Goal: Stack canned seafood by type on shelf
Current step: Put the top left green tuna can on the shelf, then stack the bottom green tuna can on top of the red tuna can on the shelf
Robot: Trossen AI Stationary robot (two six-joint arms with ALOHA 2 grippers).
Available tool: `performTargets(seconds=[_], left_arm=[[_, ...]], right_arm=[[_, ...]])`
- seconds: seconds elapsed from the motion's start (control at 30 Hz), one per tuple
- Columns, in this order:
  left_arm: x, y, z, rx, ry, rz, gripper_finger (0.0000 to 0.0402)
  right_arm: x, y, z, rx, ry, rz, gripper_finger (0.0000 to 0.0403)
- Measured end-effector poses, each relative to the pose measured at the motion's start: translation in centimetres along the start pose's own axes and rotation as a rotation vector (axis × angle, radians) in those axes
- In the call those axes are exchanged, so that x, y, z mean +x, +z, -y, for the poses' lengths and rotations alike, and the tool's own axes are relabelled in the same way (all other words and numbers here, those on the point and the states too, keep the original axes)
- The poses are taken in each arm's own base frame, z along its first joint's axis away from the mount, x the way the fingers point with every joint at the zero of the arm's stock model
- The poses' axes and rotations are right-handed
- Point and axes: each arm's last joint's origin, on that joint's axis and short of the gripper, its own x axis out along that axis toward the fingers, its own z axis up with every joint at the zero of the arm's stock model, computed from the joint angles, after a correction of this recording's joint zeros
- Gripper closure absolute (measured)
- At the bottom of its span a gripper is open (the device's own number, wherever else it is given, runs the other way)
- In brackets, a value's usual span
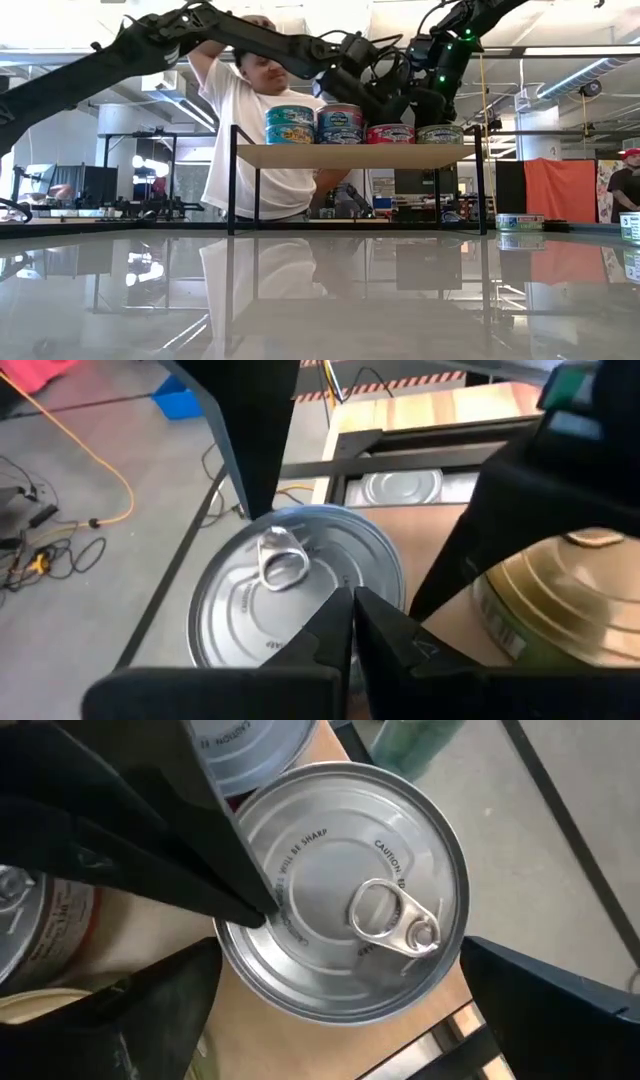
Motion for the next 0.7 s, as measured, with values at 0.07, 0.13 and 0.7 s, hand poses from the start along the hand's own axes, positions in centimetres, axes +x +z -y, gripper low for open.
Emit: performTargets(seconds=[0.07, 0.13, 0.7], left_arm=[[-0.1, 0.2, 0.1, 0.007, -0.001, 0.005, 0.0401], [-0.1, 0.2, 0.2, 0.008, -0.002, 0.004, 0.0401], [-4.9, 5.1, 0.4, 0.022, -0.078, 0.183, 0.0401]], right_arm=[[0.0, 0.0, 0.0, 0.000, 0.001, -0.003, 0.0003], [-0.2, -0.1, -0.1, -0.004, 0.002, -0.007, 0.0003], [-8.3, -1.0, -0.9, -0.015, -0.069, 0.180, 0.0003]])
